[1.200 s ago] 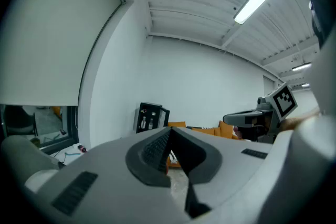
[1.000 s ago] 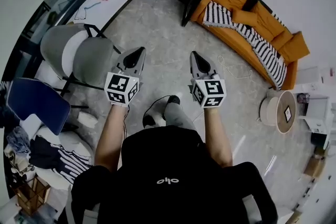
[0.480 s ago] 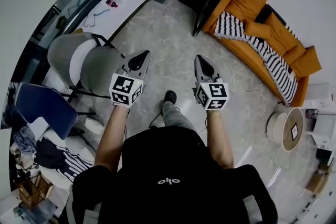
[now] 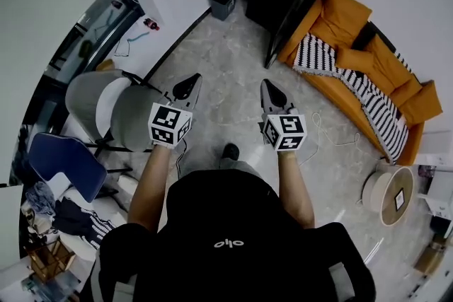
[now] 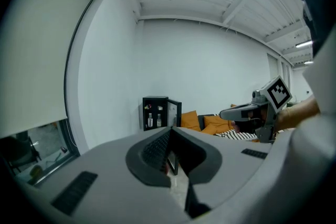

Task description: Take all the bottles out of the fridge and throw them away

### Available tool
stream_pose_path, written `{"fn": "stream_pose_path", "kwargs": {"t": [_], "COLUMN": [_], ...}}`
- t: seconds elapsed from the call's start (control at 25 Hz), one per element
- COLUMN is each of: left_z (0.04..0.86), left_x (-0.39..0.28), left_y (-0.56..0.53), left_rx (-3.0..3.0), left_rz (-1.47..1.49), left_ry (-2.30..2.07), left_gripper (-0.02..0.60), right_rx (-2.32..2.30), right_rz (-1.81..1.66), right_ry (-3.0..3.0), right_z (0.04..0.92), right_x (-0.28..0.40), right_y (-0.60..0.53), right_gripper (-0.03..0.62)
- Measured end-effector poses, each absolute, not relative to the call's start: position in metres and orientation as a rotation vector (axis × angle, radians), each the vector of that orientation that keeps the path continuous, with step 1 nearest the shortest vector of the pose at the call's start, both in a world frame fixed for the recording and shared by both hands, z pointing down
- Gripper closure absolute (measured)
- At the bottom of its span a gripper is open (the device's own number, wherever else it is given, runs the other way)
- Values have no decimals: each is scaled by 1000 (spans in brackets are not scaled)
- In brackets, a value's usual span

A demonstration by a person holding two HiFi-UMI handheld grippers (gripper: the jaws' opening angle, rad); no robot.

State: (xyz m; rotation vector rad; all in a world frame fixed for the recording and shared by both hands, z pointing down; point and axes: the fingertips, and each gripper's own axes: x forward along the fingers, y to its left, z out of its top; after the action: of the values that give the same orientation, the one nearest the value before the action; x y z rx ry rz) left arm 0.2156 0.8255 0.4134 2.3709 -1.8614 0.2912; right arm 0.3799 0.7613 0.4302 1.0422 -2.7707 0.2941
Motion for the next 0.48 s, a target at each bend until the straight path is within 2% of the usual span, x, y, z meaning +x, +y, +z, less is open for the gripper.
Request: {"fn": "stream_pose_path", "kwargs": {"t": [0.24, 0.48], "left_z": [419, 425], "left_x": [196, 148], "left_y": [774, 704], "left_rx": [2362, 2365], "left_rz": [290, 248], "left_ry": [-1851, -1835], "left_gripper": [580, 580], "right_rx": [1017, 1021], "right_rz": [313, 302], "right_ry": [-2758, -2741], "right_z": [438, 445], "right_x": [358, 312], "right_y": [714, 652], "right_gripper": [592, 592]}}
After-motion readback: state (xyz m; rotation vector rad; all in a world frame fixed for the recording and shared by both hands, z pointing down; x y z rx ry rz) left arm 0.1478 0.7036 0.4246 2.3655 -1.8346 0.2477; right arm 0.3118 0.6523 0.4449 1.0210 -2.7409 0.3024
